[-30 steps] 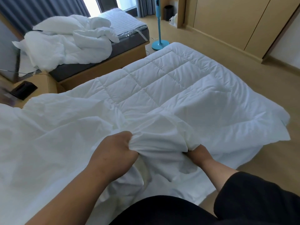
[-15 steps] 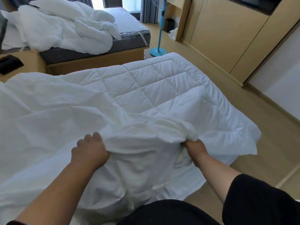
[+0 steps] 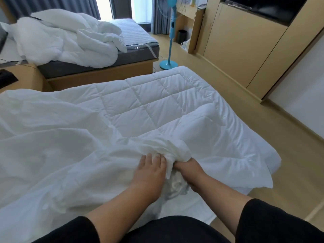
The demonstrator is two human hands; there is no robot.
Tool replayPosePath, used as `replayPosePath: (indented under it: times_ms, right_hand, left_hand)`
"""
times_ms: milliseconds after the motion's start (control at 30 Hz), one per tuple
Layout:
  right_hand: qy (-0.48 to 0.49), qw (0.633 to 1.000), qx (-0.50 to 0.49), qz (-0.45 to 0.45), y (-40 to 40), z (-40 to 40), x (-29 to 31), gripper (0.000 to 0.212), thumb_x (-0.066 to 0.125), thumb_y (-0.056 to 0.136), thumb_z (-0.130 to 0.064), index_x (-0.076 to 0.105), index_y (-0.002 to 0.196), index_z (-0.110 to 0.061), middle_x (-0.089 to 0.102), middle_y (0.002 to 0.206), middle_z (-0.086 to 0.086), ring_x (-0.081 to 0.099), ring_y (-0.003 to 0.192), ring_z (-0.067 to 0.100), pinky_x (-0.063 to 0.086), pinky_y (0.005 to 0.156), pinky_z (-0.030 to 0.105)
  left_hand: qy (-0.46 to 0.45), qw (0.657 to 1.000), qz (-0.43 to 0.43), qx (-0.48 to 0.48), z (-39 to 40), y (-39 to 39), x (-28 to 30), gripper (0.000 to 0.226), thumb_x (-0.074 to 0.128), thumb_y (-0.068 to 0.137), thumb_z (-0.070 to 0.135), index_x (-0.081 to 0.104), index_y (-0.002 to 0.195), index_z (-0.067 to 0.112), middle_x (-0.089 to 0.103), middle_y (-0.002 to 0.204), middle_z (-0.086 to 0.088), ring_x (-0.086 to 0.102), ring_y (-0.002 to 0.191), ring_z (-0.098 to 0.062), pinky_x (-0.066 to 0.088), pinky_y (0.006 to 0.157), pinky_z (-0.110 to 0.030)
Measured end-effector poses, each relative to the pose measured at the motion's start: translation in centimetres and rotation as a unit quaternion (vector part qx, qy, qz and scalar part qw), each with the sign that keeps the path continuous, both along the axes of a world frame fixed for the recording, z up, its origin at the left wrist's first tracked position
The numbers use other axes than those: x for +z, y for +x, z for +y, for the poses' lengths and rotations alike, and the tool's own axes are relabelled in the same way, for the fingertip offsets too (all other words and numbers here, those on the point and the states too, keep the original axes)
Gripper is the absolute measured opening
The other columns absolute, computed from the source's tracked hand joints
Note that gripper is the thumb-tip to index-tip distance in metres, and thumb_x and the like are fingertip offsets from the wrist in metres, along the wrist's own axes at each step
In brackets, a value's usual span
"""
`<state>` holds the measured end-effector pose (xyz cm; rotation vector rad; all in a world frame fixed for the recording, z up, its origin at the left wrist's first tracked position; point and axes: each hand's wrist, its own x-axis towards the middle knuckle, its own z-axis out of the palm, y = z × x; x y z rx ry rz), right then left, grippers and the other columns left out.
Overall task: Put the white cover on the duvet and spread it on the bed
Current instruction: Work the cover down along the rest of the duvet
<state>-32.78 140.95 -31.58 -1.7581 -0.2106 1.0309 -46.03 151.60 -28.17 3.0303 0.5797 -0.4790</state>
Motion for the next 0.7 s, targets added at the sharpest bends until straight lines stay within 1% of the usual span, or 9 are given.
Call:
replayPosePath:
  times_ms: [67,133,233,333,433,500,600,667,700]
  right_hand:
    - [0.018,0.999,0.043,0.024,2.2,-0.1,-0.6,0.035,0.081,0.074,-0.016,0.073,0.108,-0.022,0.078,0.098,-0.002,0.074,0.093,0.02,0.06,0.088,0.043]
    - [0.019,0.994,0.091,0.05,4.7,-0.3,-1.4,0.038,0.081,0.073,-0.011,0.072,0.108,-0.023,0.078,0.101,-0.002,0.074,0.096,0.02,0.059,0.09,0.043]
    - [0.038,0.985,0.142,0.093,8.3,-0.3,-2.5,0.042,0.08,0.075,-0.008,0.07,0.113,-0.022,0.077,0.107,0.0,0.073,0.1,0.021,0.057,0.094,0.044]
    - [0.06,0.976,0.152,0.147,11.8,0.6,-3.8,0.053,0.081,0.072,-0.005,0.067,0.121,-0.017,0.075,0.113,0.006,0.072,0.104,0.027,0.056,0.096,0.049]
    - [0.059,0.971,0.125,0.195,15.0,0.7,-5.5,0.053,0.081,0.075,-0.003,0.065,0.124,-0.013,0.074,0.114,0.01,0.071,0.105,0.031,0.056,0.095,0.05]
    - [0.028,0.972,0.1,0.208,17.3,-0.2,-6.9,0.065,0.087,0.065,-0.009,0.064,0.126,-0.011,0.075,0.111,0.01,0.072,0.102,0.033,0.057,0.091,0.051]
    - [-0.01,0.974,0.126,0.186,19.7,-2.2,-8.8,0.083,0.095,0.051,-0.022,0.064,0.127,-0.014,0.075,0.113,0.007,0.072,0.102,0.03,0.059,0.083,0.045]
    - [-0.006,0.975,0.178,0.135,20.1,-3.0,-9.2,0.082,0.096,0.054,-0.031,0.063,0.128,-0.023,0.074,0.118,0.0,0.071,0.106,0.021,0.058,0.087,0.041]
    - [-0.006,0.973,0.202,0.107,20.0,-3.3,-9.4,0.079,0.095,0.058,-0.031,0.06,0.129,-0.027,0.072,0.12,-0.003,0.07,0.107,0.018,0.057,0.089,0.041]
  left_hand:
    - [0.015,0.997,0.032,0.075,0.6,2.9,-0.8,0.049,0.047,0.094,0.018,0.036,0.141,0.011,0.043,0.139,-0.014,0.044,0.126,-0.033,0.033,0.109,-0.041]
    - [-0.023,0.988,0.035,0.15,1.5,4.9,-1.3,0.031,0.044,0.091,0.012,0.05,0.121,0.018,0.058,0.121,-0.007,0.058,0.11,-0.028,0.043,0.088,-0.037]
    - [-0.071,0.969,0.015,0.237,2.3,6.9,-1.4,0.014,0.044,0.09,0.021,0.048,0.103,0.022,0.062,0.104,-0.003,0.063,0.094,-0.027,0.046,0.073,-0.035]
    - [-0.09,0.946,-0.009,0.311,2.8,8.5,0.1,0.009,0.041,0.092,0.03,0.045,0.092,0.022,0.06,0.097,-0.002,0.055,0.085,-0.026,0.043,0.071,-0.035]
    - [-0.086,0.927,-0.035,0.364,3.3,9.3,2.8,0.009,0.047,0.09,0.029,0.047,0.085,0.022,0.057,0.088,0.003,0.053,0.081,-0.023,0.044,0.07,-0.034]
    - [-0.078,0.913,-0.058,0.397,3.5,9.2,4.9,0.012,0.049,0.09,0.028,0.047,0.08,0.022,0.058,0.085,0.002,0.055,0.081,-0.023,0.043,0.067,-0.034]
    - [-0.063,0.899,-0.095,0.423,3.7,8.9,7.9,0.014,0.052,0.089,0.027,0.048,0.076,0.021,0.057,0.08,0.003,0.053,0.076,-0.02,0.041,0.063,-0.033]
    - [-0.057,0.891,-0.119,0.435,3.6,9.2,9.6,0.015,0.055,0.088,0.028,0.05,0.076,0.021,0.058,0.077,0.003,0.053,0.073,-0.018,0.039,0.06,-0.032]
    - [-0.059,0.885,-0.13,0.442,3.6,9.5,10.3,0.016,0.057,0.088,0.028,0.051,0.075,0.021,0.058,0.076,0.003,0.053,0.071,-0.017,0.038,0.059,-0.032]
